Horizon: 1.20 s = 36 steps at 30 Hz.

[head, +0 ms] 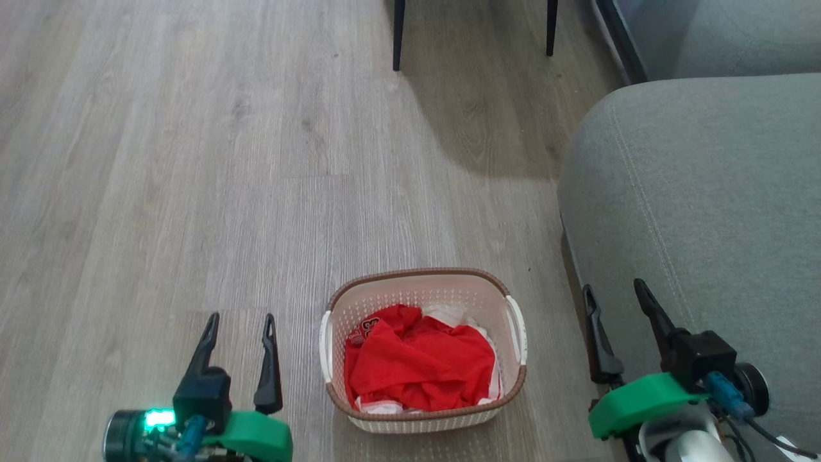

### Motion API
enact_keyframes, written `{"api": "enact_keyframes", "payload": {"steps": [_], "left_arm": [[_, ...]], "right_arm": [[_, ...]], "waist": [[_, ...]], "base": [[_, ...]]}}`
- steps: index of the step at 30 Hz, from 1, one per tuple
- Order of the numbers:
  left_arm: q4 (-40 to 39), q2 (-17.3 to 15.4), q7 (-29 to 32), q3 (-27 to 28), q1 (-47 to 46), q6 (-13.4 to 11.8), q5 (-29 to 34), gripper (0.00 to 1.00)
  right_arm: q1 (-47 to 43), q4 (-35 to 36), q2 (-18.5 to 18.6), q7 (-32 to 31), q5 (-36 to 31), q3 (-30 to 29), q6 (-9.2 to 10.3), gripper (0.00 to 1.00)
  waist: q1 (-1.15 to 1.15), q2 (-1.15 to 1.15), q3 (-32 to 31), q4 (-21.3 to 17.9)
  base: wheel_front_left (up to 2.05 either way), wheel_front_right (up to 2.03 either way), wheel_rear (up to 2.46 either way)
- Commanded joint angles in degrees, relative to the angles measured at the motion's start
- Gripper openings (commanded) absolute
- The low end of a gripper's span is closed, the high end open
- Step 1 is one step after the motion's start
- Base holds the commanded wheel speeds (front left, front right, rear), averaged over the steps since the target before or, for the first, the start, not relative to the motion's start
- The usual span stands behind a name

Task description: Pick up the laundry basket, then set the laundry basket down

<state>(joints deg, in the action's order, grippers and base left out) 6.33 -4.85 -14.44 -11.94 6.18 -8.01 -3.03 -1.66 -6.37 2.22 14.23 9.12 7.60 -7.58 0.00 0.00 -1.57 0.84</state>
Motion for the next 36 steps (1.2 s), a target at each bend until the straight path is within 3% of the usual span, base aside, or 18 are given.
{"api": "enact_keyframes", "payload": {"steps": [1, 36], "left_arm": [[-1.7, 0.3, -0.6, 2.3, -1.1, 0.3, 0.2, 1.00], [-0.9, 1.5, -0.6, 3.0, -2.6, 1.9, -0.4, 1.00]], "right_arm": [[0.7, 1.8, 0.7, 0.8, -0.3, 1.5, 0.09, 1.00], [2.0, 0.7, 0.7, 0.8, -0.4, 1.3, 0.09, 1.00]], "waist": [[0.00, 0.00, -0.2, 0.0], [0.00, 0.00, 2.2, 0.1]], "base": [[0.00, 0.00, 0.00], [0.00, 0.00, 0.00]]}}
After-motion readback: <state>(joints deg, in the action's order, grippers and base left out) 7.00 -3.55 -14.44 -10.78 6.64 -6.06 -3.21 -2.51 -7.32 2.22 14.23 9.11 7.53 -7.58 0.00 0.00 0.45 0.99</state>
